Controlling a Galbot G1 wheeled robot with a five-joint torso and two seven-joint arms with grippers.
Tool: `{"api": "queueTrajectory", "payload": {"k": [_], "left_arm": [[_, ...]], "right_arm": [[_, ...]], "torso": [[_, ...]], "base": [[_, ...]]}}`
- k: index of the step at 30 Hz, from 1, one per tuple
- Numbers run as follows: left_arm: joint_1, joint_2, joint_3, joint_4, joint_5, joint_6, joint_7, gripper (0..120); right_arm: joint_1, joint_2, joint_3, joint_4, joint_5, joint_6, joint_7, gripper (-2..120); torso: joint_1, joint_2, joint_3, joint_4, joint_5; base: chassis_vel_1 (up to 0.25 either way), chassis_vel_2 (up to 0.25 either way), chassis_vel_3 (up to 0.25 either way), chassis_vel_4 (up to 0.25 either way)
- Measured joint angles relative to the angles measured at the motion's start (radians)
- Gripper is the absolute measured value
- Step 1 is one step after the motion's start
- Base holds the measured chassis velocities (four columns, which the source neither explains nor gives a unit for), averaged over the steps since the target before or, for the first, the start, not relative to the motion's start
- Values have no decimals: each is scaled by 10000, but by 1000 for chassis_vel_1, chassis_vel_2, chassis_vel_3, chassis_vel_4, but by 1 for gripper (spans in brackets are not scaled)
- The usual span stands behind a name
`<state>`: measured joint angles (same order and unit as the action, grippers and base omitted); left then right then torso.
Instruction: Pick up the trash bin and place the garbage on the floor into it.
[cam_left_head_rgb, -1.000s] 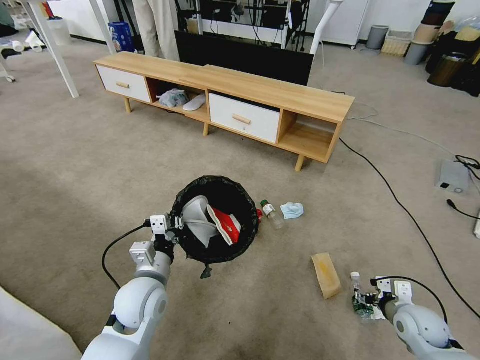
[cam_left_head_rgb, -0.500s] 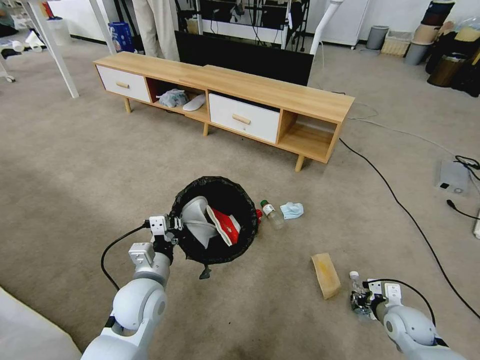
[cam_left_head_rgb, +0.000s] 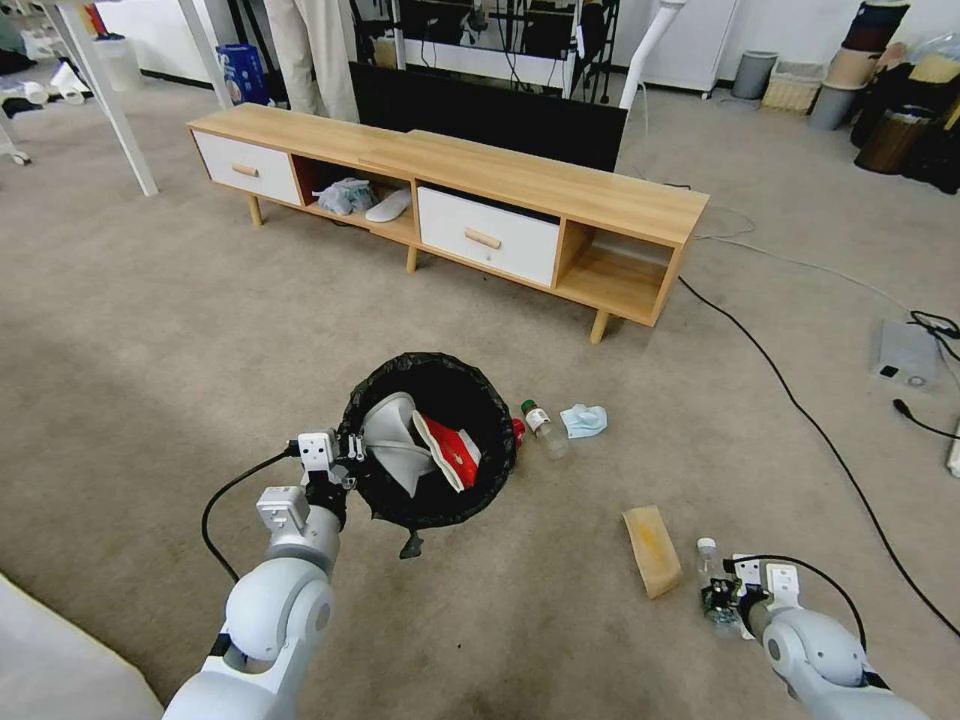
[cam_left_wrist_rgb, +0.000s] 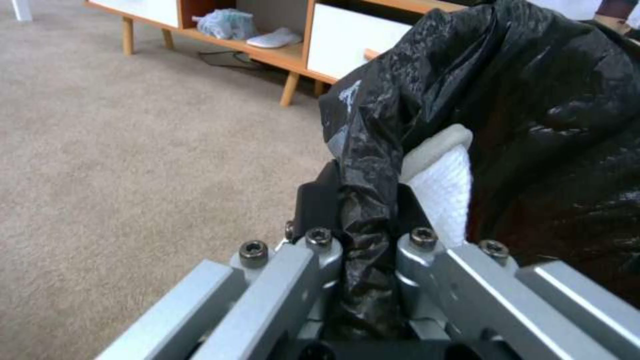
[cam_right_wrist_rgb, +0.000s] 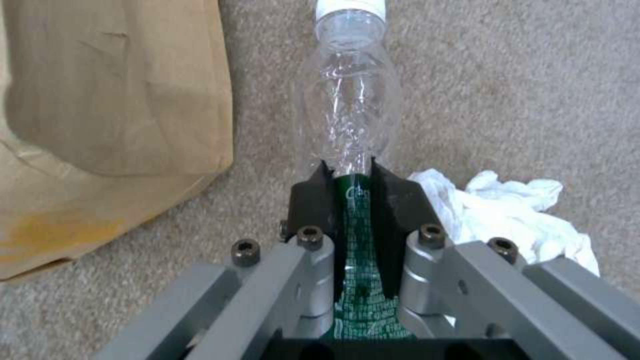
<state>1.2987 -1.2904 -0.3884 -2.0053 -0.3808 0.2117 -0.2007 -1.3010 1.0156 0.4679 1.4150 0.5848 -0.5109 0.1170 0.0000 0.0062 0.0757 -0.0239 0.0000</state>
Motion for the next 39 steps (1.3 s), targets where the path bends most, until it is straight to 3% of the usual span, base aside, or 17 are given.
{"api": "queueTrajectory", "payload": {"k": [18,26,32,39], "left_arm": [[-43,38,-152,116,-273,-14,-20,4],[-68,40,-113,173,-409,31,-54,4],[-46,81,33,183,-548,154,-156,4],[33,124,31,49,-613,274,-248,4]], "right_arm": [[291,69,-39,200,-117,241,134,9],[60,-90,377,1303,-201,547,121,9],[-603,-246,941,3218,-326,994,-174,9],[-930,-417,1333,4402,-580,1228,-431,9]], "torso": [[0,0,1,1,3],[0,0,1,1,0],[1,0,0,-2,0],[1,0,-1,-1,0]], "base": [[0,0,0,0],[0,0,0,0],[0,0,0,0],[0,0,0,0]]}}
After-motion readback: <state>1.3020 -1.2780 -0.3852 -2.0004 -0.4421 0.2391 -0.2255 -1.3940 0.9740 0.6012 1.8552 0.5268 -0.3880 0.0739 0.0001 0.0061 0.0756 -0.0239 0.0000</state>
